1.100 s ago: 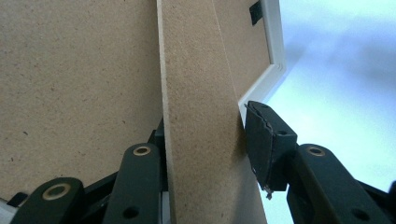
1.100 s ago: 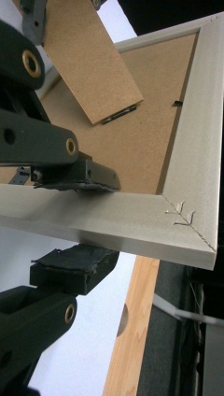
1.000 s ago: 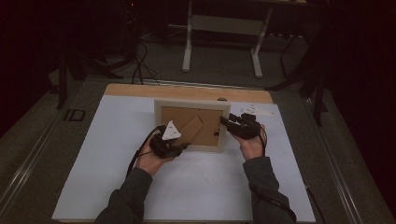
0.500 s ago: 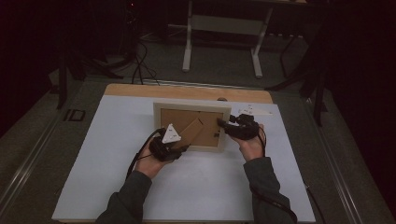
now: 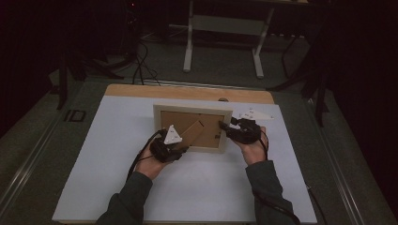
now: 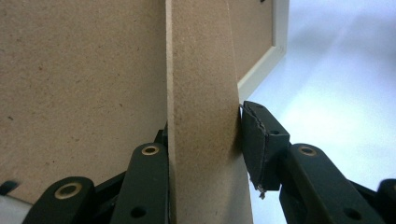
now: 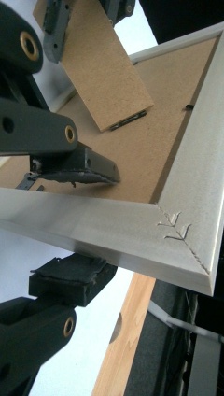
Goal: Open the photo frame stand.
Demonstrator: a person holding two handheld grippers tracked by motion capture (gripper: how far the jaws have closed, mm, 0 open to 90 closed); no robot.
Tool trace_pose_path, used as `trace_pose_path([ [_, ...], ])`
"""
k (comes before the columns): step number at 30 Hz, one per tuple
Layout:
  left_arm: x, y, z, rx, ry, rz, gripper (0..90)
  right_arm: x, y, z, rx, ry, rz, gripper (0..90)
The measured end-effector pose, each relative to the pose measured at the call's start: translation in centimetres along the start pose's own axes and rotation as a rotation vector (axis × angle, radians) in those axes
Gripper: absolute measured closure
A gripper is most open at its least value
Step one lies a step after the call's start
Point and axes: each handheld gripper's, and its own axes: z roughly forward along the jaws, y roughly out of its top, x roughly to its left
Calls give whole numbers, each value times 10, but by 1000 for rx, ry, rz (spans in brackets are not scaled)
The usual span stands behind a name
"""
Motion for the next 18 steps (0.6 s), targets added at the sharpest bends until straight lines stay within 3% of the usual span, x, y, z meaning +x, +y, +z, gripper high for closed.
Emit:
trace_pose_path([
  [15, 3, 5, 11, -1, 72, -39, 680, 9, 6, 4, -12, -85, -66, 586],
  [18, -2, 7, 13, 12, 93, -16, 674, 14, 8, 5, -22, -95, -90, 587],
])
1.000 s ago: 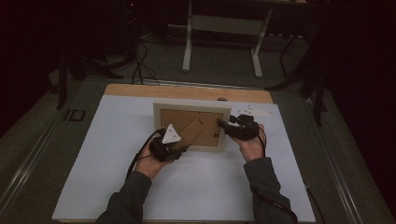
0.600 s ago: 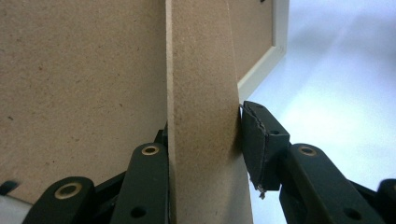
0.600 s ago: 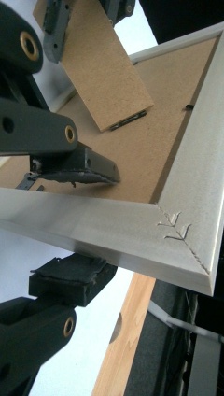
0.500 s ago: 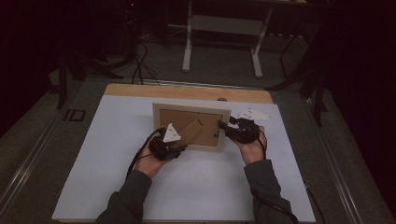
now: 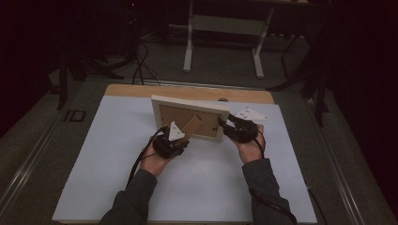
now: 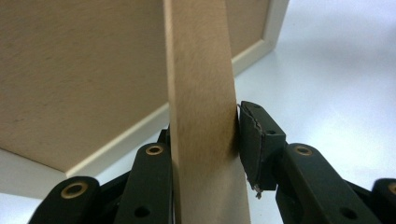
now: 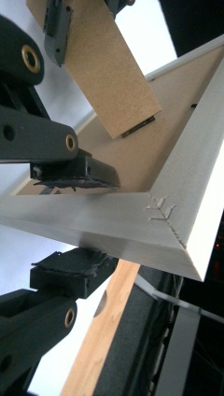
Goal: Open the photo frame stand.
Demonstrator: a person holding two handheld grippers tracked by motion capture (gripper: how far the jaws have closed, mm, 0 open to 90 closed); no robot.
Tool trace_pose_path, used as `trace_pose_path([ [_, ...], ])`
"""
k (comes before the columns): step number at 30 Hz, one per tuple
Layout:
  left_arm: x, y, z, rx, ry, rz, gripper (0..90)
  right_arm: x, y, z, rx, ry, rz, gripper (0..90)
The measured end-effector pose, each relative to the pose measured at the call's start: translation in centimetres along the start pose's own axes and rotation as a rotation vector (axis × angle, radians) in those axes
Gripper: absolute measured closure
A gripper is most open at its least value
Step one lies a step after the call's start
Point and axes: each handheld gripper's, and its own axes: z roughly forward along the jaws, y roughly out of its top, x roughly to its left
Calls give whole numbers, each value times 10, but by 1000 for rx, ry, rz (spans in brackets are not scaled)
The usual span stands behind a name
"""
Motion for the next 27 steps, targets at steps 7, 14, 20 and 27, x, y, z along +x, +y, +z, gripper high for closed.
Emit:
trace_pose_path([
  [7, -7, 2, -4, -2, -43, 31, 675, -2, -4, -2, 1, 20, 1, 588],
  [14, -12, 1, -5, 5, -57, 55, 677, -4, -7, -6, -16, 63, 32, 578],
  [20, -13, -1, -4, 6, -54, 50, 697, -1, -10, -12, -16, 123, 3, 581],
  [27, -17, -3, -4, 14, -68, 58, 702, 0, -15, -15, -24, 154, 7, 568],
])
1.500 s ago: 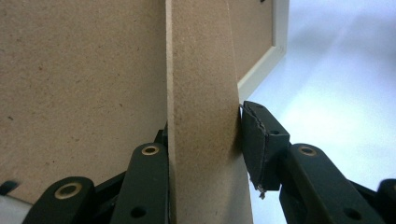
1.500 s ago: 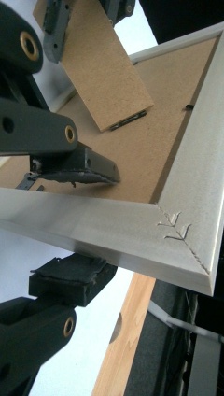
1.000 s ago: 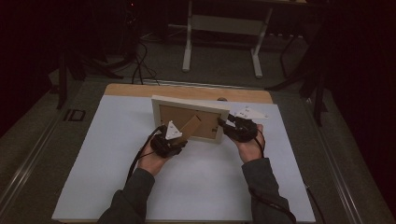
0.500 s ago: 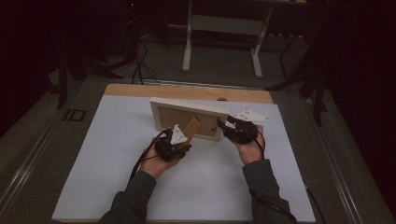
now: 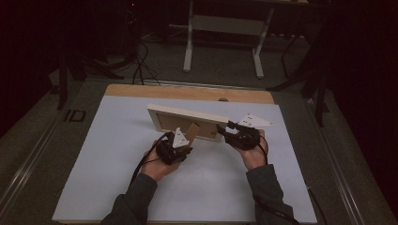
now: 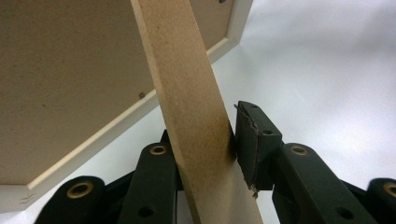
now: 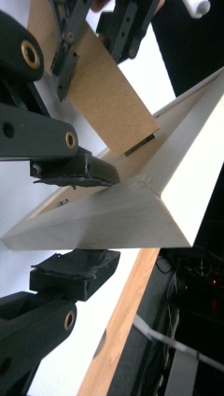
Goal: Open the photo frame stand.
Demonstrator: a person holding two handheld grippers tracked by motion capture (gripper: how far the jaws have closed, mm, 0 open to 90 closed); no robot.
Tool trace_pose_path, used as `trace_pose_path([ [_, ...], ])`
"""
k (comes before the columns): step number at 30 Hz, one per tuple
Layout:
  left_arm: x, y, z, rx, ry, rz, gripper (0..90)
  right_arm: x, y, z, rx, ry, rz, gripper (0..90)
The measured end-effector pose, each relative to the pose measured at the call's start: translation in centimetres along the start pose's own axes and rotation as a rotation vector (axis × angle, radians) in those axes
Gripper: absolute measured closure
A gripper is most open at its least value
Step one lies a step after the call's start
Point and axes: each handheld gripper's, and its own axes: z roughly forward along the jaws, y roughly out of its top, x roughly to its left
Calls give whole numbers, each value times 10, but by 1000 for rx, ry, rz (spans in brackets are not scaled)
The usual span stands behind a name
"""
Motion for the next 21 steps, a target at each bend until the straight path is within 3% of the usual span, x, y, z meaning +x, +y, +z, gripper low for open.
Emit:
trace_pose_path([
  [12, -3, -8, -1, 0, -29, 8, 676, 7, -7, -6, 1, 25, -41, 560],
  [21, -2, -13, -1, -6, -78, -25, 643, 10, -9, -7, -2, 25, -39, 551],
])
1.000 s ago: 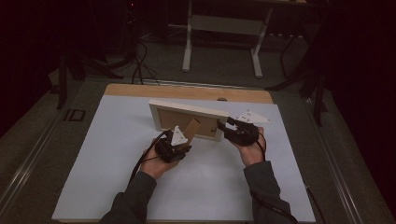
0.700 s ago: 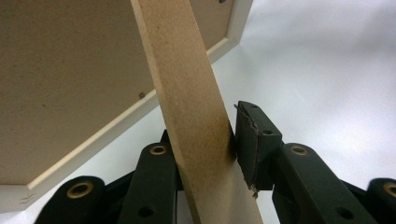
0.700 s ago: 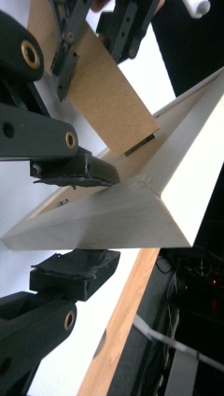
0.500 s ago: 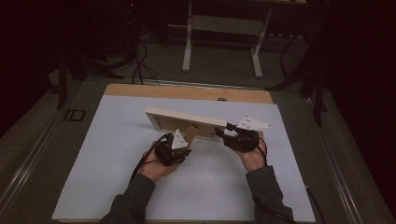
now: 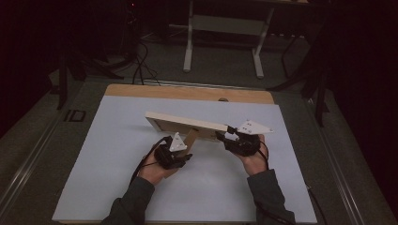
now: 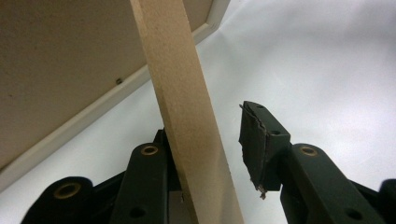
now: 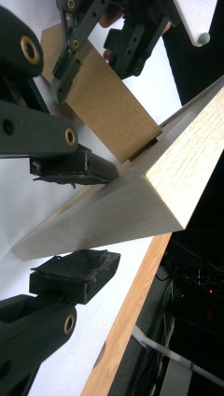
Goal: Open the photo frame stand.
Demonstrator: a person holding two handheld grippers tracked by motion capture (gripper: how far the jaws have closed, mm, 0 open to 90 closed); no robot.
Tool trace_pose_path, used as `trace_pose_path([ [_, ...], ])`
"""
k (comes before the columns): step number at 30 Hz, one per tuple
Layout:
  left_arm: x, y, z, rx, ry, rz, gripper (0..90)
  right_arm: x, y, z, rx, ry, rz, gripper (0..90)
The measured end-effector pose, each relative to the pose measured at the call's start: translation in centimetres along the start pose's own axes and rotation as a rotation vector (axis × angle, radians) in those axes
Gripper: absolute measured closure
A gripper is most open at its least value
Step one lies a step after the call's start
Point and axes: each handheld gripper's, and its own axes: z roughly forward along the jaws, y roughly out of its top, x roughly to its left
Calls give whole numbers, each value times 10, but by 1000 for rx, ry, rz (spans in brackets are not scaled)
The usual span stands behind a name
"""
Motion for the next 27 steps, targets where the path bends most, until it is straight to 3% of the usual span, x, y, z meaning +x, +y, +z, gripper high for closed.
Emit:
trace_pose_path([
  [4, 2, 0, -3, -12, -2, -5, 591, 0, 0, 0, 0, -3, 4, 549],
  [9, 8, -3, -11, -50, -25, -53, 545, 0, -1, 0, -3, -3, 6, 544],
  [12, 13, -5, -17, -85, -58, -99, 536, -1, -2, -1, 1, 0, 13, 539],
  [27, 27, -11, -41, -176, -68, -179, 545, -4, -14, -3, 35, -5, 22, 522],
])
